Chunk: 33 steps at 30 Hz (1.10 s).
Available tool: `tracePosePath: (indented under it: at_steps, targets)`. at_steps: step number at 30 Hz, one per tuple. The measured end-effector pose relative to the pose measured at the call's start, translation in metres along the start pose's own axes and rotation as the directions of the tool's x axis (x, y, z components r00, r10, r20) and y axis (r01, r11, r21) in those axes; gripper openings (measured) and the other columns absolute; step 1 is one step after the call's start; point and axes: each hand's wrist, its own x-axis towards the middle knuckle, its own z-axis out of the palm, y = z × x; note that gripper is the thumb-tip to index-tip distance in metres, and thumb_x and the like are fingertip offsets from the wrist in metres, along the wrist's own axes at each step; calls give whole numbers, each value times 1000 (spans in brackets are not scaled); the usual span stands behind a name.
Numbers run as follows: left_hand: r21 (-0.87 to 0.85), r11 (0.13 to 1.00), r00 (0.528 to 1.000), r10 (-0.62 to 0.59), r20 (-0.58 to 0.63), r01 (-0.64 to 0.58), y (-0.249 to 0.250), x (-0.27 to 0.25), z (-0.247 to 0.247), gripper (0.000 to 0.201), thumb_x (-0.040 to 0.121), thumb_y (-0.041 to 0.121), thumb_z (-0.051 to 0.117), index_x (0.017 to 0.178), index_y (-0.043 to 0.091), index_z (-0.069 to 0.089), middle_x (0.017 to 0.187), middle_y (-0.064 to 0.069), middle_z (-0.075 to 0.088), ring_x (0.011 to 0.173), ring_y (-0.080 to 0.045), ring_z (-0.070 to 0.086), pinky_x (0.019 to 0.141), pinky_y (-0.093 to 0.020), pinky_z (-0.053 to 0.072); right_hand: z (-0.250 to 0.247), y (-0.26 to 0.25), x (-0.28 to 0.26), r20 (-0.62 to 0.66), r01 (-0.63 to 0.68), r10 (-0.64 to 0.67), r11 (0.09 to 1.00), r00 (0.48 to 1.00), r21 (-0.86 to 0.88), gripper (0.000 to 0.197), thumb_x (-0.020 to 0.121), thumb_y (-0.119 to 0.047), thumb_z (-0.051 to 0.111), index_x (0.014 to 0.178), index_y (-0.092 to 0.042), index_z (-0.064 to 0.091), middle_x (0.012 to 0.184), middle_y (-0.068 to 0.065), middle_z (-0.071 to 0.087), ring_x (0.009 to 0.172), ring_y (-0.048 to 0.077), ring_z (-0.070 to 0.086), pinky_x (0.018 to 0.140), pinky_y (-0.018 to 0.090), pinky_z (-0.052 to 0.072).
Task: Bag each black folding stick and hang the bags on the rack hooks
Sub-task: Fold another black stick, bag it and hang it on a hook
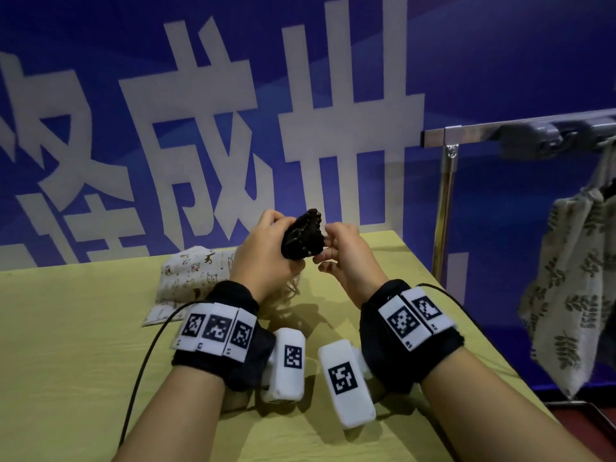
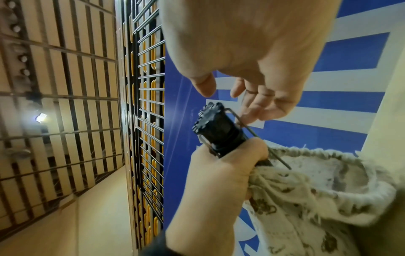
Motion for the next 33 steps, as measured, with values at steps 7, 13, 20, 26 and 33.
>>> tracePosePath:
  at_steps: [7,13,20,26,33]
  targets:
    - [-312,950,993,-13,-115,-24,44,6,-36,28,76,7,73,88,21,52,105,-6,57,93,-22,58,84,-38,50,-32,-32,-20,28,49,-41,923,999,-382,6,92,-19,51,92,-16,46,88,0,48,72,12,43,61,23,37]
    - [-551,833,993,-16,-118,-52,99,11,-65,46,72,5,75,113,1,54,103,-10,63,92,-17,61,81,-32,53,-65,-70,-43,0,35,-42,839,999,-542,34,87,-35,59,111,-12,51,96,1,55,84,14,48,68,27,40]
    - [-715,699,999,35,-13,-33,174,16,-80,18,79,0,64,94,9,61,76,-3,59,67,-13,60,52,-22,48,-120,-103,-78,-244,11,-238,736,940,-677,36,79,-23,68,102,-12,43,104,8,51,86,21,51,52,24,37]
    - [-763,647,996,55,66,15,227,20,-72,14,78,4,64,90,12,63,75,-8,56,61,-15,54,47,-18,39,-173,-140,-112,-436,134,-427,819,792,-557,13,73,-13,54,61,-15,55,56,5,49,62,25,52,56,36,44]
    - [-753,657,969,154,194,46,275,23,-40,16,78,9,66,94,13,64,72,-3,51,54,-9,46,39,-11,30,-206,-150,-129,-453,148,-354,891,819,-429,27,83,6,46,62,-12,45,45,3,33,36,15,33,38,16,26]
